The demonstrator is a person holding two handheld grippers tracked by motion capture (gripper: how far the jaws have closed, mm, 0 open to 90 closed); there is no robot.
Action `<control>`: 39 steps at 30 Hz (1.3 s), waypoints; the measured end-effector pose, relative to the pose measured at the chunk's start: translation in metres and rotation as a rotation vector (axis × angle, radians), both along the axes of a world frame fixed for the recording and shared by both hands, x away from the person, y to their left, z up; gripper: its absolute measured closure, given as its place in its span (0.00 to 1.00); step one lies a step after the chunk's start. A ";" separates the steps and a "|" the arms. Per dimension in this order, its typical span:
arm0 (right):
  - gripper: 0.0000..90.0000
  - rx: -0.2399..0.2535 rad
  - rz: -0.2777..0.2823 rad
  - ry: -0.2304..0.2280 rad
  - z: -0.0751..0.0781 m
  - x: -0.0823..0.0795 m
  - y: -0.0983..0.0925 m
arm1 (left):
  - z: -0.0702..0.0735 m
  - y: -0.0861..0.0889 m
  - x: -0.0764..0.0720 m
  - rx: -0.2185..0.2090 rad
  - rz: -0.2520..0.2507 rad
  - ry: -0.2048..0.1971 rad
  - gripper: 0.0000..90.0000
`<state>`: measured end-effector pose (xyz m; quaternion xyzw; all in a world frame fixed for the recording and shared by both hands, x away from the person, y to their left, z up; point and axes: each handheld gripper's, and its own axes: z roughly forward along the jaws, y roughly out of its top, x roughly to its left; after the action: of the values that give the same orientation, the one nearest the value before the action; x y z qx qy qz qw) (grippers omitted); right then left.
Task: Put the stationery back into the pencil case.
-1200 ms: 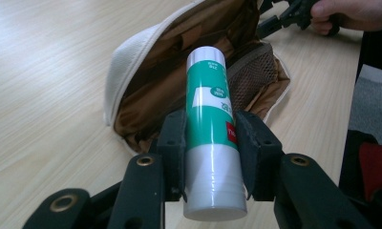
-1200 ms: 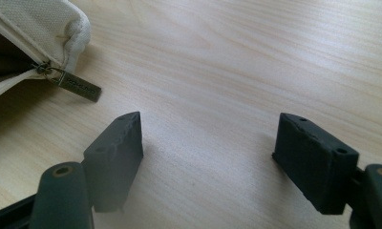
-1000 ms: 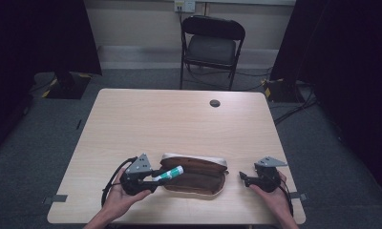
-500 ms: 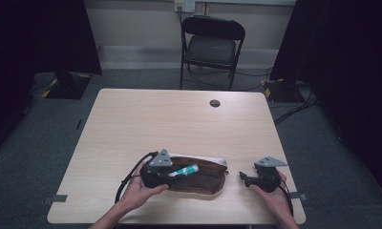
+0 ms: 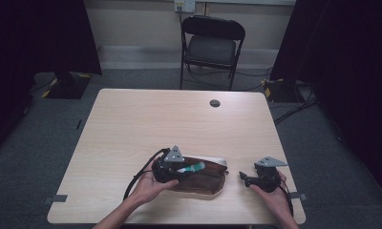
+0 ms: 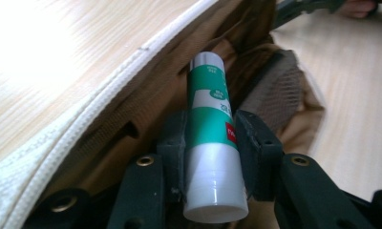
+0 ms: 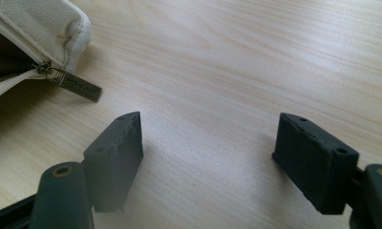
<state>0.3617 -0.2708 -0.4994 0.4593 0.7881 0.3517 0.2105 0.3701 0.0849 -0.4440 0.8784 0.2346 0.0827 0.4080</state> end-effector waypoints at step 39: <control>0.27 -0.001 0.000 -0.001 0.000 0.000 0.000 | 0.008 0.067 -0.015 -0.112 0.078 0.019 0.75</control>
<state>0.3617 -0.2708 -0.4994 0.4588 0.7883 0.3515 0.2110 0.3550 0.1523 -0.4364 0.8452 0.2768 0.0772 0.4506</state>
